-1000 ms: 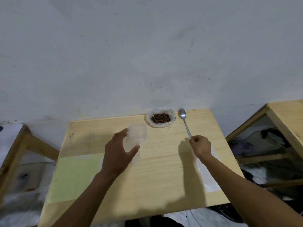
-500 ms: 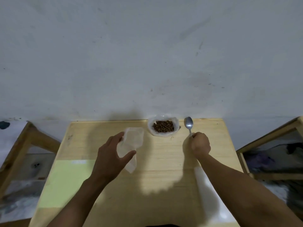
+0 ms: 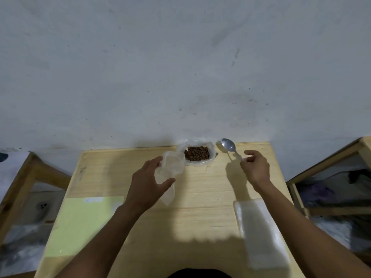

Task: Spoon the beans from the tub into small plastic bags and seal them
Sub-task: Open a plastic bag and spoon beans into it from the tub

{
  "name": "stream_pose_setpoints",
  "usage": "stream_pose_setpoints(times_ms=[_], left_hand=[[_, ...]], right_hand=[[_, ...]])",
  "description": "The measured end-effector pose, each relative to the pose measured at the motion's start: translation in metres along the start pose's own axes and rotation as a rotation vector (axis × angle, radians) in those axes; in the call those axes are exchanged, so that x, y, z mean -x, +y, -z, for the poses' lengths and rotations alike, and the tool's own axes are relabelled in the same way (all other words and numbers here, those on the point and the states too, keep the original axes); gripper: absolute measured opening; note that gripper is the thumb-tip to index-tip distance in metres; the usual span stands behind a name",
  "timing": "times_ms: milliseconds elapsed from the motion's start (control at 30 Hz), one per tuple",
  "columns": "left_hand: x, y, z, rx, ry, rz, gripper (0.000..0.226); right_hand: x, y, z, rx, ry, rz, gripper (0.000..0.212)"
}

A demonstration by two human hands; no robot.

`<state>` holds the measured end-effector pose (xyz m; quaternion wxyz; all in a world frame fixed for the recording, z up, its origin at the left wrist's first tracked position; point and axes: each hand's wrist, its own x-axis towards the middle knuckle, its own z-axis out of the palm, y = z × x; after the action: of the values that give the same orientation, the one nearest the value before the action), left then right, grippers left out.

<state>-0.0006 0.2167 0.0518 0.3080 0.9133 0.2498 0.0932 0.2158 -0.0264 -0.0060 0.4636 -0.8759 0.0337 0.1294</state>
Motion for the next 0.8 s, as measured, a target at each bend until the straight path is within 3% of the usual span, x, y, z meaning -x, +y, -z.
stream_pose_setpoints(times_ms=[100, 233, 500, 667, 800], left_hand=[[-0.004, -0.001, -0.003, -0.015, -0.006, -0.009, 0.072], [-0.007, -0.002, -0.005, -0.026, -0.008, -0.02, 0.071], [-0.009, -0.015, -0.002, -0.101, 0.009, -0.033, 0.074], [-0.006, -0.028, 0.002, -0.112, 0.032, -0.023, 0.073], [-0.003, -0.035, -0.003, -0.107, 0.02, -0.001, 0.074]], right_hand=[[0.006, -0.023, 0.021, -0.228, 0.146, 0.085, 0.018], [0.015, -0.051, 0.019, -0.522, 0.18, 0.211, 0.009], [0.024, -0.048, -0.051, -0.298, 0.059, 0.332, 0.023], [0.023, -0.034, -0.082, -0.25, 0.069, 0.221, 0.025], [0.014, -0.031, -0.094, -0.348, 0.092, -0.1, 0.02]])
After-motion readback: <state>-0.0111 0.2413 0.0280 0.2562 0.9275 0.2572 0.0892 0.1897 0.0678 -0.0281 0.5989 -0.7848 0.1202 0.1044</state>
